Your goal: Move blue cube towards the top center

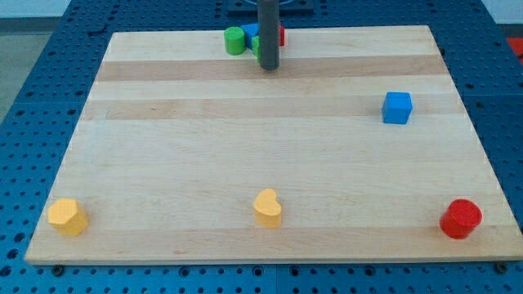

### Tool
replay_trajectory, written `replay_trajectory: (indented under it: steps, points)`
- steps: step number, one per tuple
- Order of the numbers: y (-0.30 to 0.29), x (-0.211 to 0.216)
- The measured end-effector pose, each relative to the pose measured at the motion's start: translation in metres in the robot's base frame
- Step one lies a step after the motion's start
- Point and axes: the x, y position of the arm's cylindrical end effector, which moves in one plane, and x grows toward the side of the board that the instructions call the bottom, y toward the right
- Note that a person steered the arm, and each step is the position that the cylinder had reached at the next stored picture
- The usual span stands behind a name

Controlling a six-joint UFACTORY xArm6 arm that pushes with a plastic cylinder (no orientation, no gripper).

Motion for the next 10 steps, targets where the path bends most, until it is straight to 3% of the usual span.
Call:
replay_trajectory:
  steps: [3,5,8,9,10]
  points:
    - [0.137,0.120]
    - [0.223,0.159]
    - [0.138,0.106]
    - [0.120,0.098]
    - [0.127,0.117]
